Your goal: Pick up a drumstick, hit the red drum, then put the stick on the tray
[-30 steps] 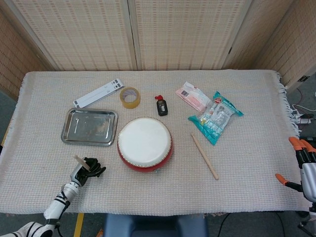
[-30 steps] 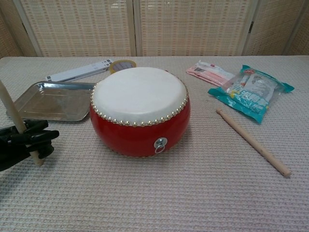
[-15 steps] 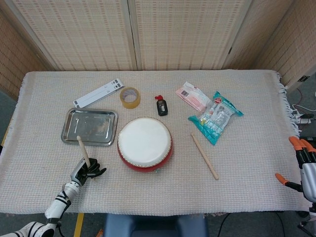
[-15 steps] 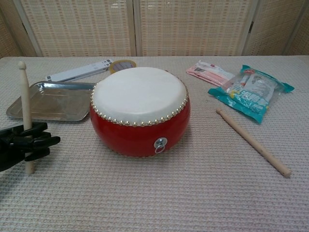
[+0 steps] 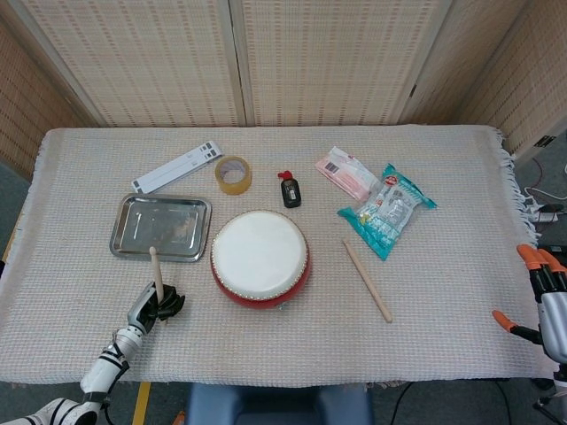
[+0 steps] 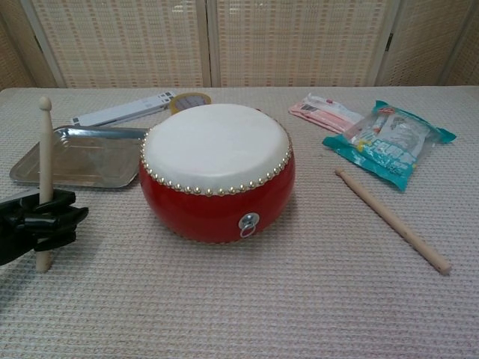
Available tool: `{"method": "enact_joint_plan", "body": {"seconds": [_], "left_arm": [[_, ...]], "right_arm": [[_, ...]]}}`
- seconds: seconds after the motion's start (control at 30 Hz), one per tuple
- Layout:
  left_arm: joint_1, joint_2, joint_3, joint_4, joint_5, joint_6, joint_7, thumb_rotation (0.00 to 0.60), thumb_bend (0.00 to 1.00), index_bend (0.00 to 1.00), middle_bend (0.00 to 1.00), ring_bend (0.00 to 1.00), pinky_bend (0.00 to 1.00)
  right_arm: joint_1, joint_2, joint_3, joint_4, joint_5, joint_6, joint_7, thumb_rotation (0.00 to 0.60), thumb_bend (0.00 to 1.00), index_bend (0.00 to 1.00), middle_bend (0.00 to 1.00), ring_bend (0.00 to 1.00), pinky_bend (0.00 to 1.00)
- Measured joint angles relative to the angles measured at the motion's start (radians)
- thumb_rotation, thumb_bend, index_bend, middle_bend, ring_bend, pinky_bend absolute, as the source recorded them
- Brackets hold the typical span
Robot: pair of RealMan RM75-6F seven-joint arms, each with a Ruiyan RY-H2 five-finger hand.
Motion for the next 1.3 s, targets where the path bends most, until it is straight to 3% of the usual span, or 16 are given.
{"method": "enact_joint_plan", "body": {"seconds": [0.13, 0.37, 0.6, 0.8, 0.93, 1.13, 1.3], "left_arm": [[-0.004, 0.006, 0.010, 0.006, 0.021, 0.010, 0.025, 0.600, 0.83, 1.00, 1.00, 1.00, 1.00], [-0.023, 0.064, 0.019, -0.012, 0.067, 0.033, 0.084, 0.600, 0.84, 1.00, 1.00, 1.00, 1.00], [-0.063, 0.185, 0.012, -0.062, 0.095, 0.034, 0.288, 0.600, 0.84, 1.00, 1.00, 1.00, 1.00], [-0.094, 0.278, -0.028, -0.122, 0.074, 0.043, 0.586, 0.600, 0.84, 1.00, 1.00, 1.00, 1.00], [-0.112, 0.299, -0.061, -0.160, 0.045, 0.068, 0.875, 0.600, 0.84, 1.00, 1.00, 1.00, 1.00], [-0.159, 0.278, -0.110, -0.208, -0.015, 0.094, 1.297, 0.600, 0.83, 1.00, 1.00, 1.00, 1.00], [-0.218, 0.232, -0.146, -0.222, -0.075, 0.093, 1.545, 0.600, 0.83, 1.00, 1.00, 1.00, 1.00]], "right_arm": [[0.001, -0.001, -0.001, 0.000, -0.002, 0.000, 0.000, 0.600, 0.09, 0.04, 0.09, 0.04, 0.20], [0.002, -0.002, 0.000, 0.001, -0.008, 0.003, 0.002, 0.600, 0.09, 0.04, 0.09, 0.04, 0.20], [0.007, 0.003, 0.006, 0.005, -0.020, 0.012, 0.000, 0.600, 0.09, 0.04, 0.09, 0.04, 0.20], [0.023, 0.009, 0.013, 0.007, -0.028, 0.003, -0.024, 0.600, 0.09, 0.04, 0.09, 0.04, 0.20], [0.043, 0.016, 0.023, 0.003, -0.026, -0.018, -0.049, 0.600, 0.09, 0.04, 0.09, 0.04, 0.20], [0.069, 0.029, 0.038, 0.001, -0.024, -0.038, -0.060, 0.600, 0.09, 0.04, 0.09, 0.04, 0.20], [0.079, 0.031, 0.040, 0.007, -0.027, -0.044, -0.053, 0.600, 0.09, 0.04, 0.09, 0.04, 0.20]]}}
